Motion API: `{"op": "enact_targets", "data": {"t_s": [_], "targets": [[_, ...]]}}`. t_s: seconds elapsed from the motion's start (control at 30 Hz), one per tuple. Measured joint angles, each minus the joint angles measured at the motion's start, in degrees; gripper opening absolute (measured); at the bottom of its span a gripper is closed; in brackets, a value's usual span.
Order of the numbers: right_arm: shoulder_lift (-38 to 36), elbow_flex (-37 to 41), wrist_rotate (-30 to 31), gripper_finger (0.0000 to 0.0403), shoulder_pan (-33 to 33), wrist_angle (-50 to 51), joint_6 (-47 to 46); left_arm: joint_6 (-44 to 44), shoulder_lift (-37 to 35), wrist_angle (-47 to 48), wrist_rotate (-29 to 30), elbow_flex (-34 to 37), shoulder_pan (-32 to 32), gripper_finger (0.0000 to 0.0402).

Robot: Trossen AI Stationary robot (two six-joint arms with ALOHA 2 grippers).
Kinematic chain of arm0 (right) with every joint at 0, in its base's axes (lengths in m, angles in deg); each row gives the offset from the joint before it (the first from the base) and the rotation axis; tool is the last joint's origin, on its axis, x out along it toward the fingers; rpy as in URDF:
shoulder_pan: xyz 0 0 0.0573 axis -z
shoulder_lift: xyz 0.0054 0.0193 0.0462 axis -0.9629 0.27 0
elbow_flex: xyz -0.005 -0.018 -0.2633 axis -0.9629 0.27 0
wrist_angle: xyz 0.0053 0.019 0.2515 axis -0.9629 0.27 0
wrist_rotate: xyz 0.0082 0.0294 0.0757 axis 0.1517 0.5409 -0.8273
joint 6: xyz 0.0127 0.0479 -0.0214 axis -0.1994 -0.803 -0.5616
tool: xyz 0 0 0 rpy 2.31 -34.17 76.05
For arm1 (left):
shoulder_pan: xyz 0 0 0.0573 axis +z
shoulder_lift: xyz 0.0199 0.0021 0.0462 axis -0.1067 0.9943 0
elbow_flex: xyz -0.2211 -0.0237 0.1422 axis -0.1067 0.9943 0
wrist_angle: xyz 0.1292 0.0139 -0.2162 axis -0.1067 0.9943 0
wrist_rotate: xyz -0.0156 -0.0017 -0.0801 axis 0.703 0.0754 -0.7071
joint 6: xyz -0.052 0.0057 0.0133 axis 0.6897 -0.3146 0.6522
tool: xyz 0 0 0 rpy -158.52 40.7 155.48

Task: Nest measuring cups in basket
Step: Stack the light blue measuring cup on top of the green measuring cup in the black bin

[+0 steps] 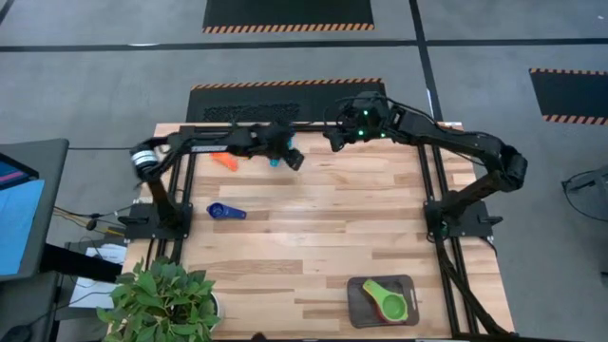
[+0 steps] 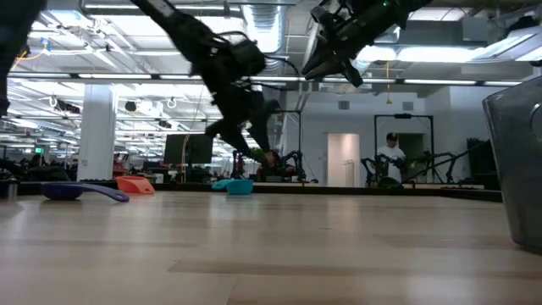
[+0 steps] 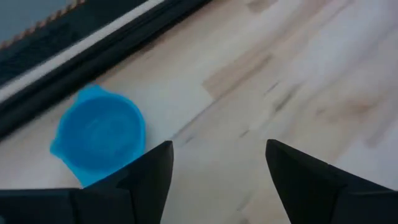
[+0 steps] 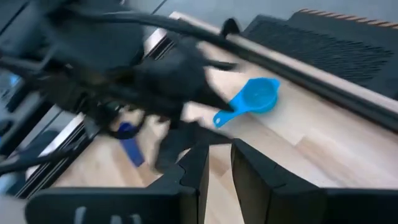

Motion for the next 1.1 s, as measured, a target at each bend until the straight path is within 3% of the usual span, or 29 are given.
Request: {"op": "enact_targets", "data": {"t_s": [0.23, 0.4, 0.53, 0.73, 0.9, 1.1], "targets": [[0.00, 0.00, -7.75, 0.0092, 0.68, 2.39, 6.14, -2.50, 12.69, 25.88, 11.35, -23.17, 0.29, 0.0246], [0.00, 0.00, -8.67, 0.0092, 0.66, 6.79, 10.04, -1.63, 19.26, 30.33, 6.58, -32.15, 1.22, 0.0246], [0.00, 0.00, -8.66, 0.0092, 0.66, 9.84, 11.30, -0.07, 22.39, 32.76, 2.82, -33.23, 1.44, 0.0246], [0.00, 0.00, -8.68, 0.0092, 0.66, 10.47, 14.44, 3.75, 23.35, 34.96, 7.30, -33.05, 1.64, 0.0246], [0.00, 0.00, -8.70, 0.0092, 0.66, 10.46, 15.27, 1.99, 23.40, 34.25, 11.12, -32.96, 2.13, 0.0246], [0.00, 0.00, -8.70, 0.0092, 0.66, 10.46, 15.70, 1.78, 23.77, 31.14, 6.23, -31.03, 3.07, 0.0246]]}}
